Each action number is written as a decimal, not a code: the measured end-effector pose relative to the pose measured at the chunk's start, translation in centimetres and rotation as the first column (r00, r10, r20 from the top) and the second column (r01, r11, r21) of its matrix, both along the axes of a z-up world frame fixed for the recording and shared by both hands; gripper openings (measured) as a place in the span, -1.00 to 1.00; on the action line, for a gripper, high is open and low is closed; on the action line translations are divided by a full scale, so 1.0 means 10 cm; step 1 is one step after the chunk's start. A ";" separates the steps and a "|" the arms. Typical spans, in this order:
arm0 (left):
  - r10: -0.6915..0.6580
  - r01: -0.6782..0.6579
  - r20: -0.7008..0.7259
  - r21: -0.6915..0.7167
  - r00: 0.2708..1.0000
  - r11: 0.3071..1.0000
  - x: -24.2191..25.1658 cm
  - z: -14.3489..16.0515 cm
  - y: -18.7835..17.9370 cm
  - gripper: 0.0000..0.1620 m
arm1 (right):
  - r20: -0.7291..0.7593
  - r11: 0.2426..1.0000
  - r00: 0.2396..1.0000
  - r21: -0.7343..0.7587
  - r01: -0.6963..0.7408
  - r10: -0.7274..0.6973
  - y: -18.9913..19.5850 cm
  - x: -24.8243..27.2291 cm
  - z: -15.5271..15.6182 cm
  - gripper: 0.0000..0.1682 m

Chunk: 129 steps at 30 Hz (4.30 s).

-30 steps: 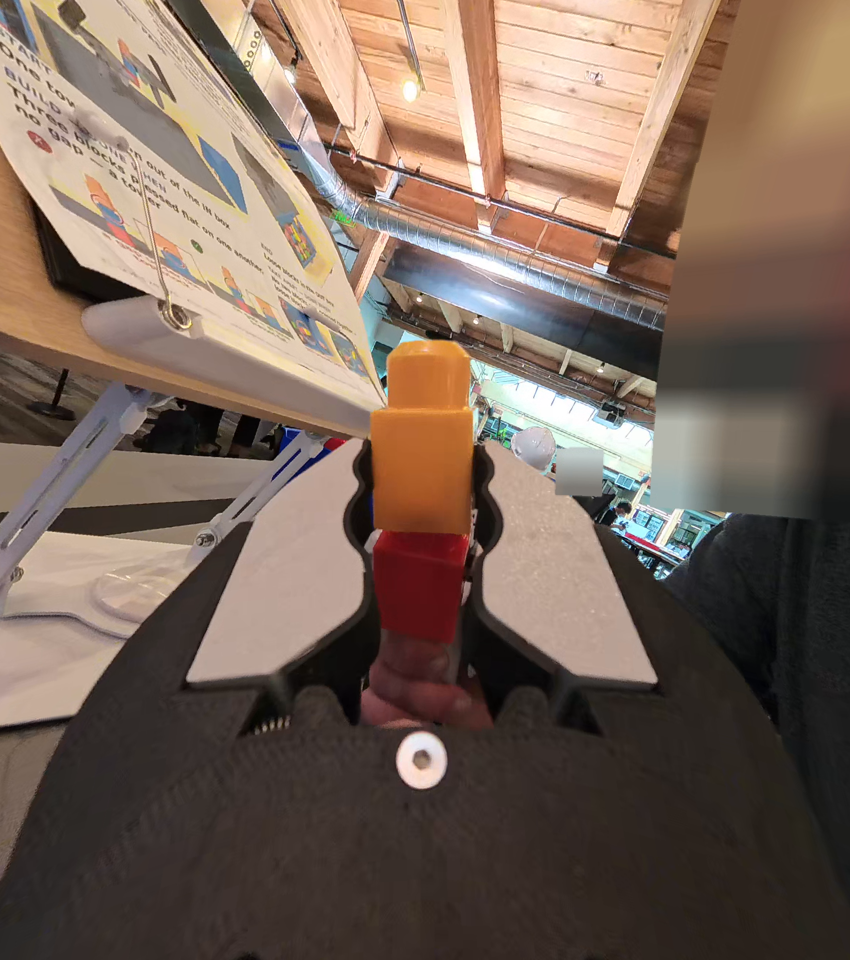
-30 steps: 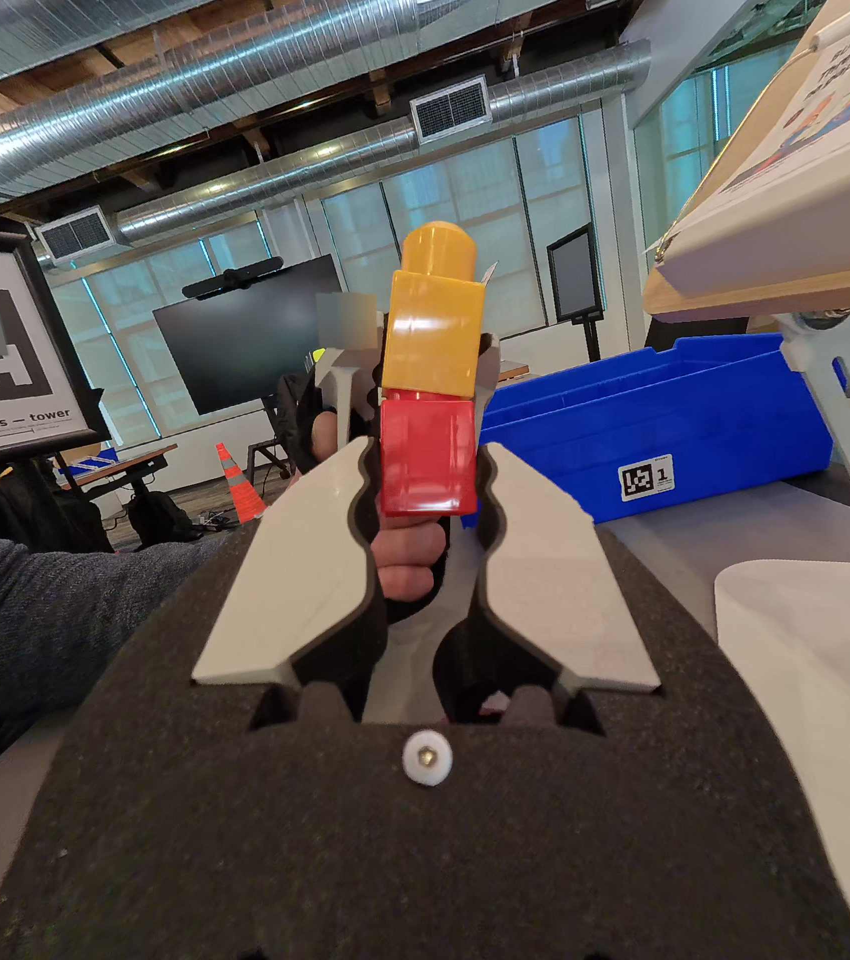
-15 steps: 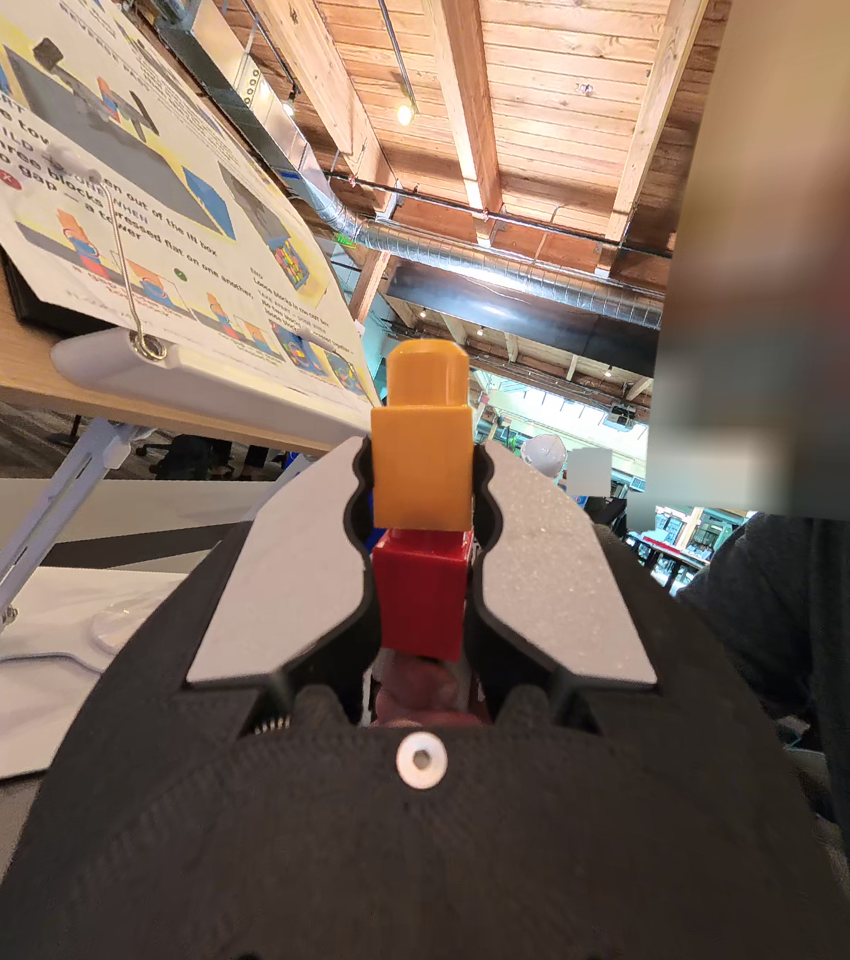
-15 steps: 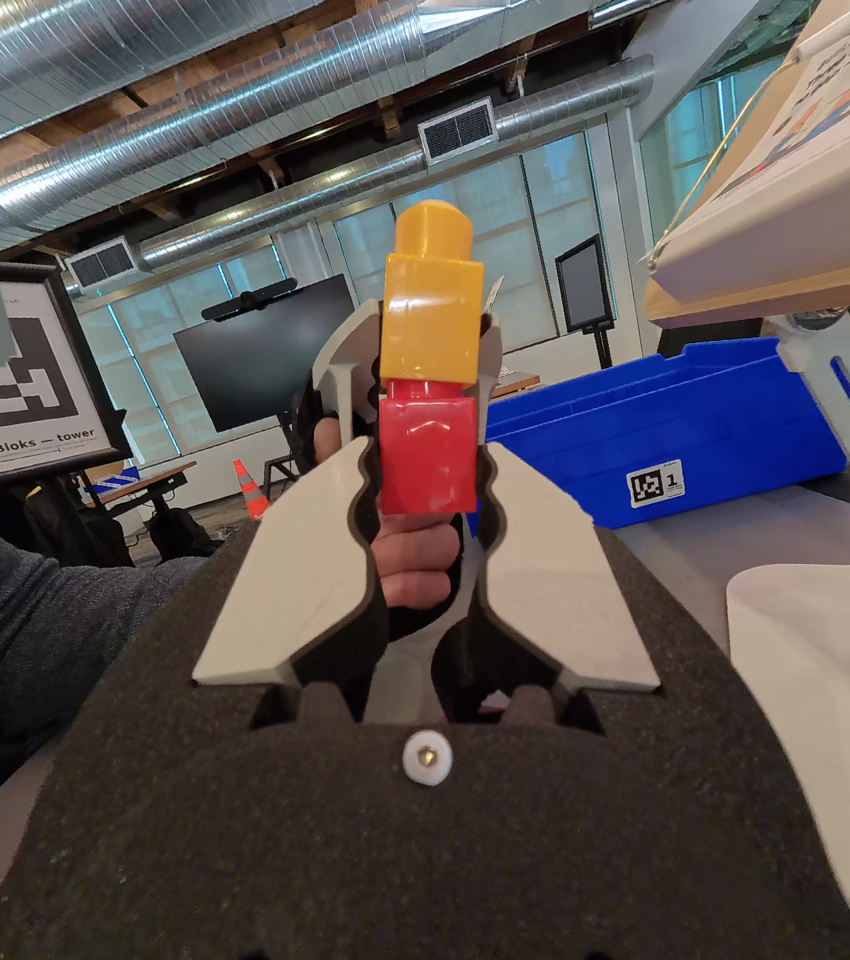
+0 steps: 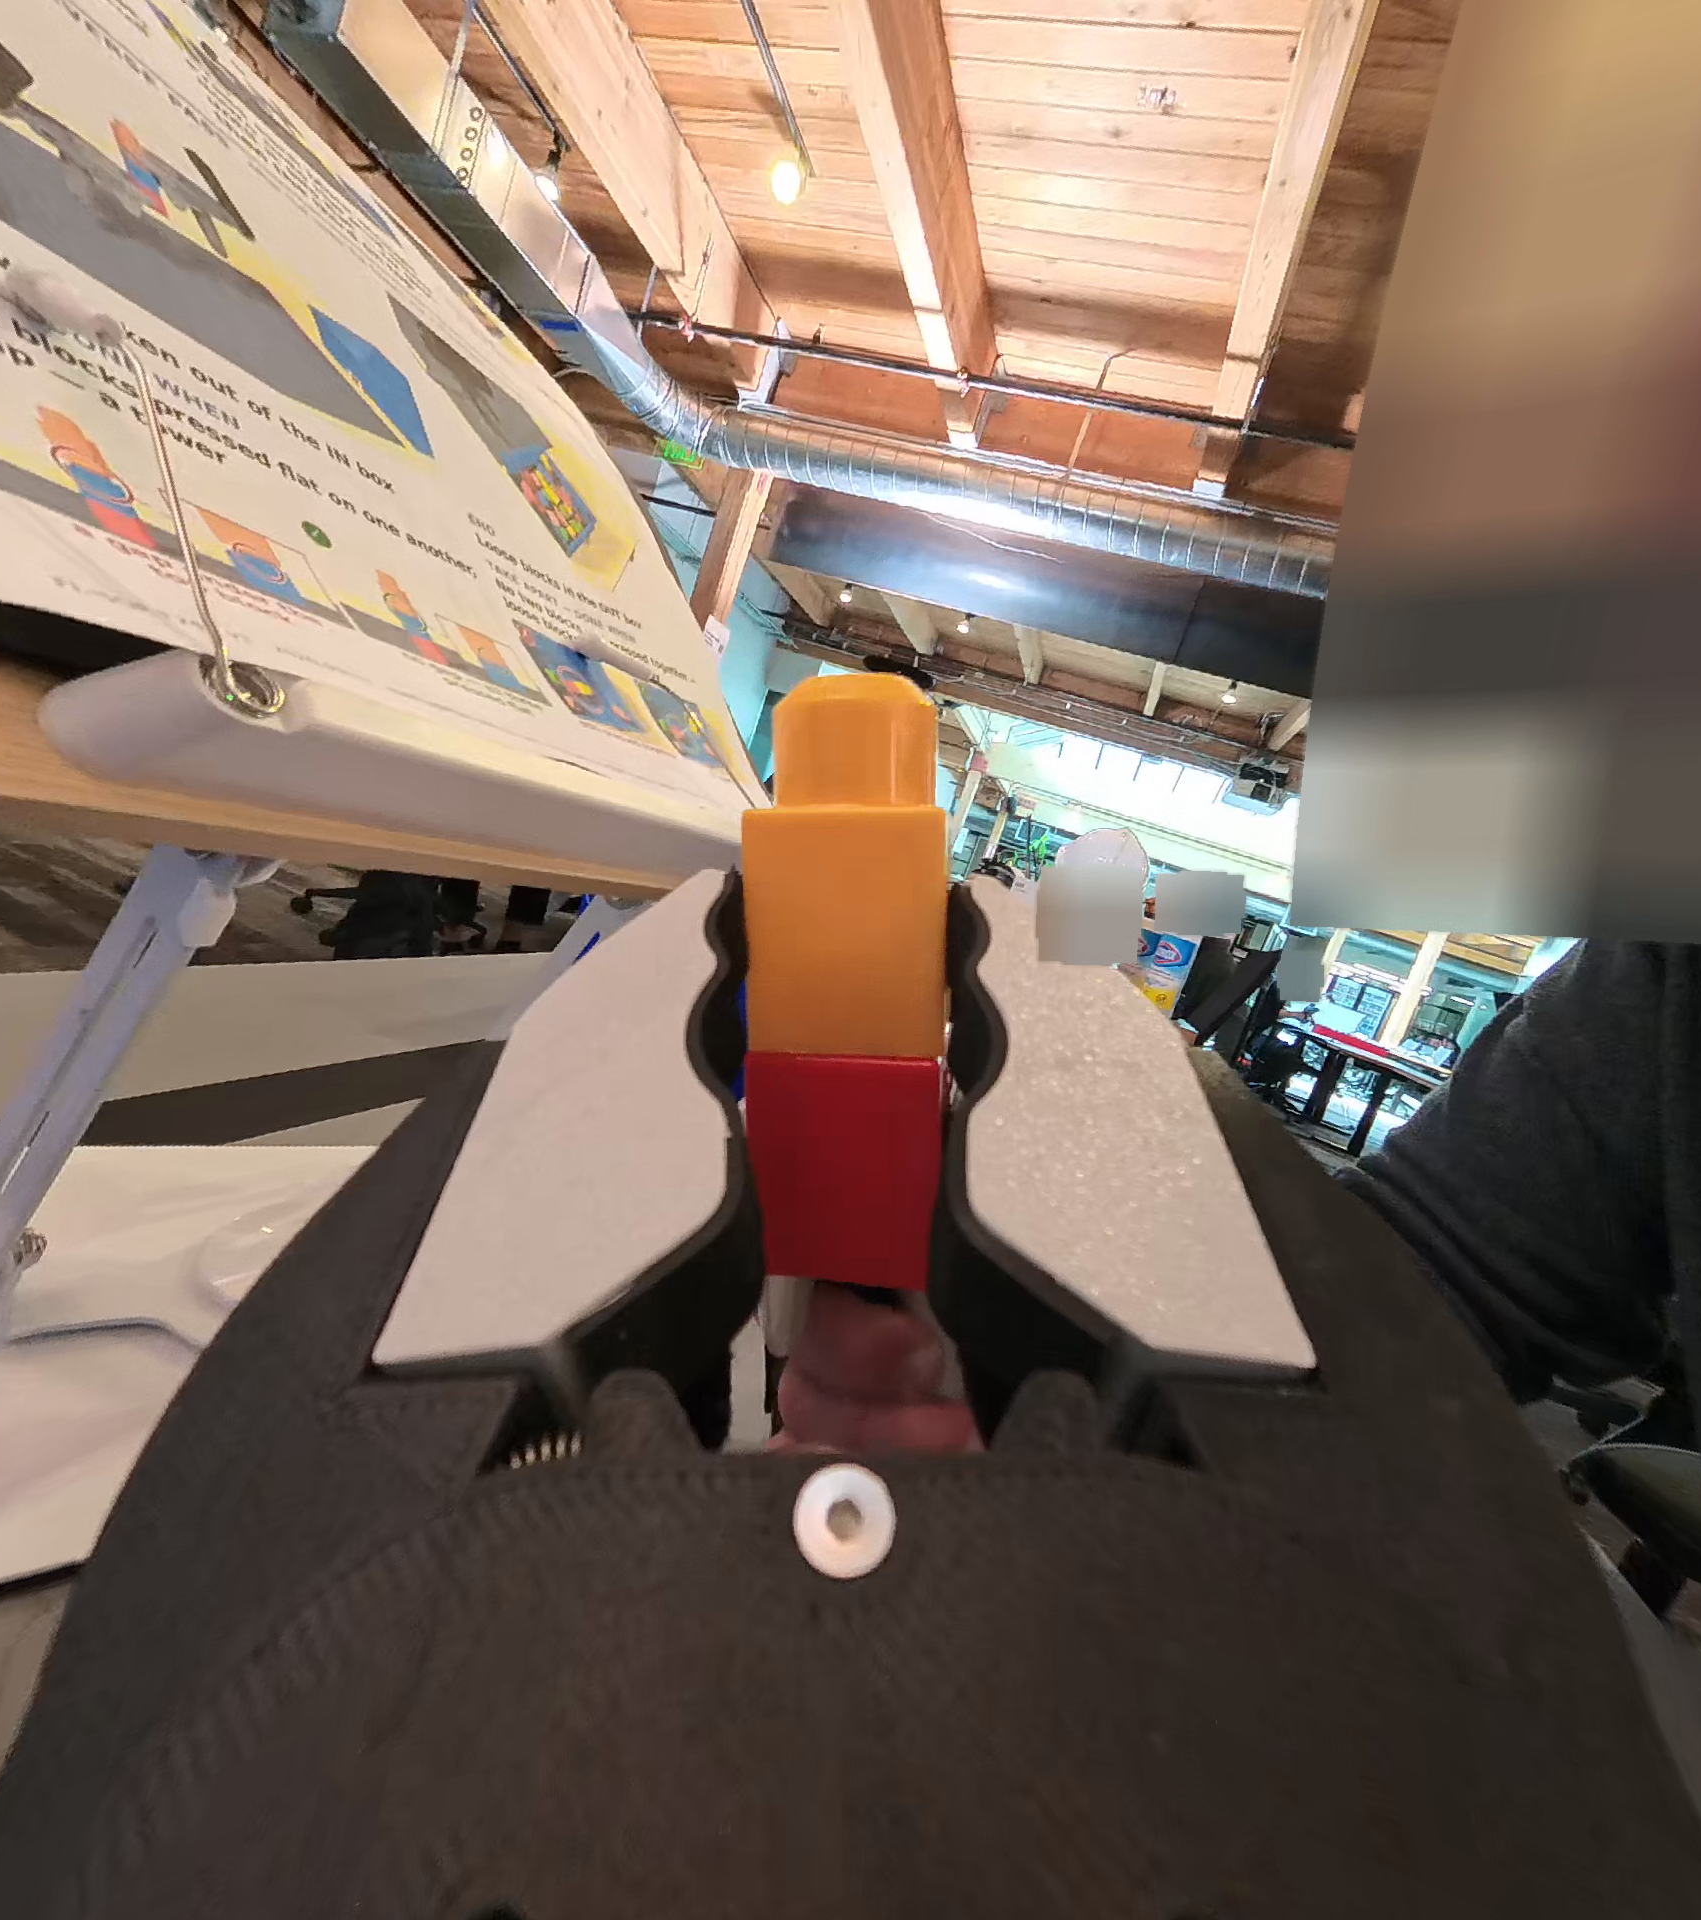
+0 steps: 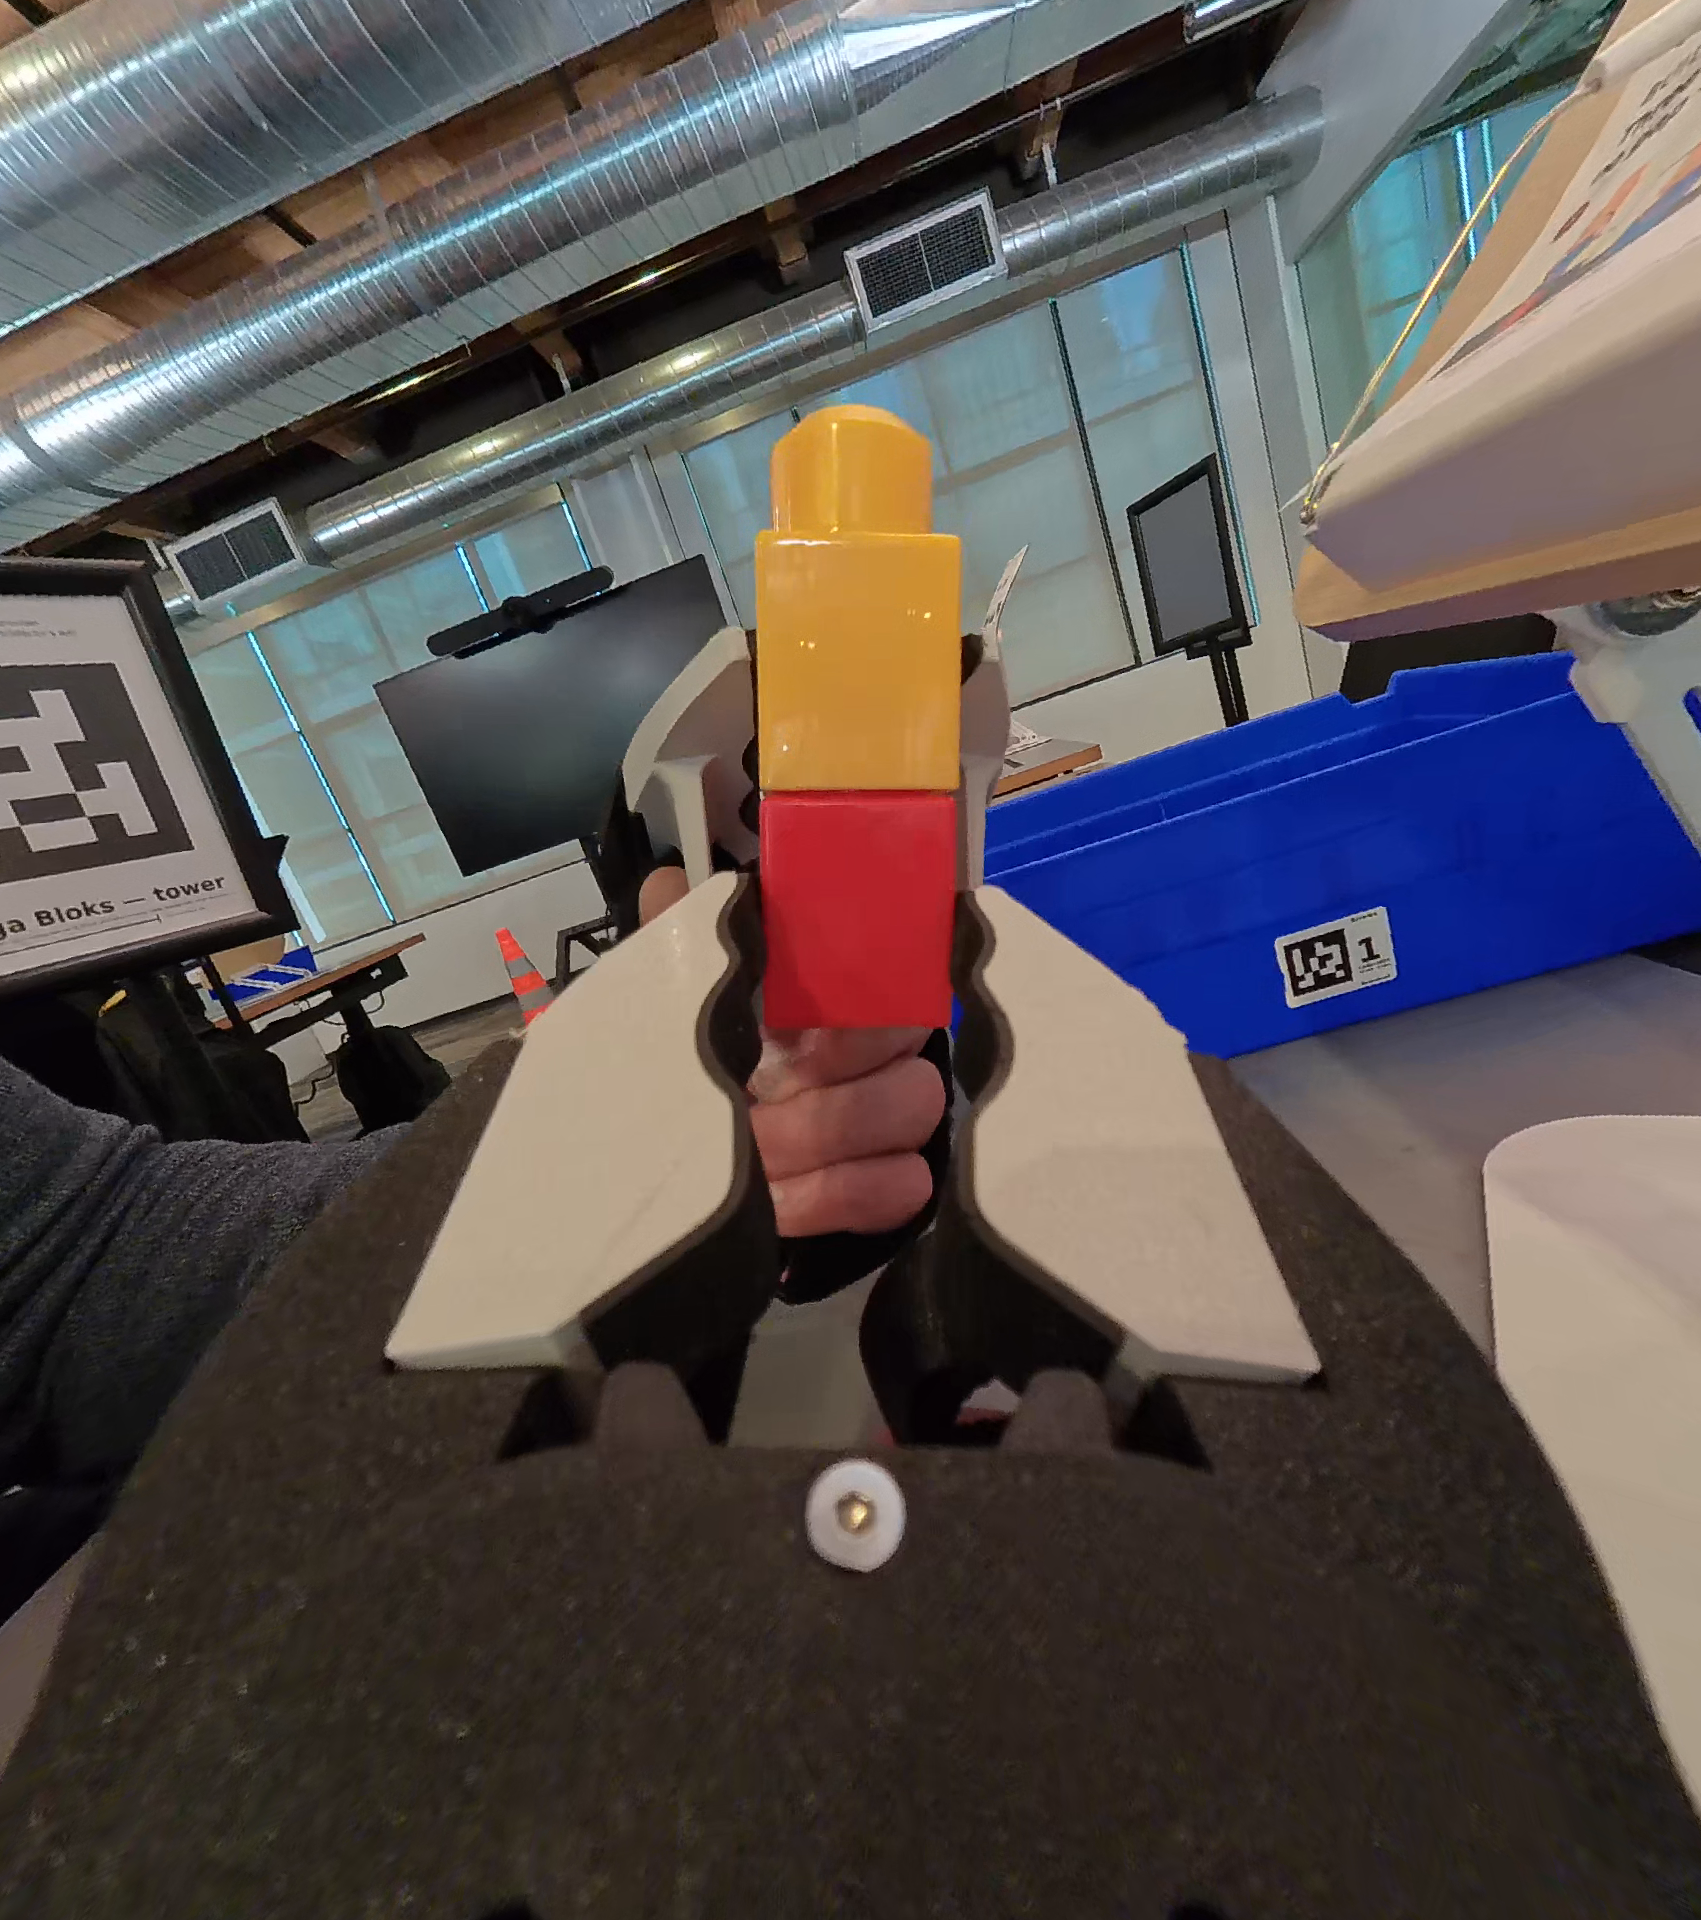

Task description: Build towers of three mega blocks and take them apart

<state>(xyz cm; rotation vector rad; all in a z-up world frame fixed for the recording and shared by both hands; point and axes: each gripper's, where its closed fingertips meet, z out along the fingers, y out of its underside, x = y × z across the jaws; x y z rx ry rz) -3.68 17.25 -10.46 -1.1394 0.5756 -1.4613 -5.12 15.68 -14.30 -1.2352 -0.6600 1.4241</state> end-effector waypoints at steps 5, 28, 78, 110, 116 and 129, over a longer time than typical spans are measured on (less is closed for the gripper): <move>0.000 0.001 -0.041 0.026 0.999 1.000 0.00 0.00 -0.02 -0.54 | 0.003 1.000 1.000 0.001 -0.013 0.013 -0.01 -0.01 0.00 -0.60; -0.055 0.067 -0.171 0.062 0.984 0.996 0.03 -0.07 -0.12 -0.55 | 0.049 0.998 0.998 0.047 -0.052 0.049 -0.08 -0.07 -0.02 -0.57; -0.150 0.159 -0.692 -0.362 -0.706 0.918 -2.89 -1.61 0.92 -0.54 | 0.049 0.991 0.990 0.034 -0.132 0.130 -0.15 -0.09 -0.04 -0.57; -0.409 -0.420 -0.671 -0.158 -0.619 0.894 -3.20 -1.77 1.19 -0.41 | 0.059 0.990 0.990 0.043 -0.133 0.130 -0.17 -0.10 -0.05 -0.57; -0.291 -0.393 -0.813 -0.084 -0.504 0.916 -3.02 -1.61 1.31 -0.43 | 0.063 0.990 0.989 0.044 -0.134 0.131 -0.18 -0.11 -0.05 -0.57; 0.206 -0.247 -0.837 0.088 0.507 0.965 -1.25 0.27 0.66 -0.45 | 0.100 0.990 0.986 0.034 -0.134 0.130 -0.17 -0.16 -0.09 -0.57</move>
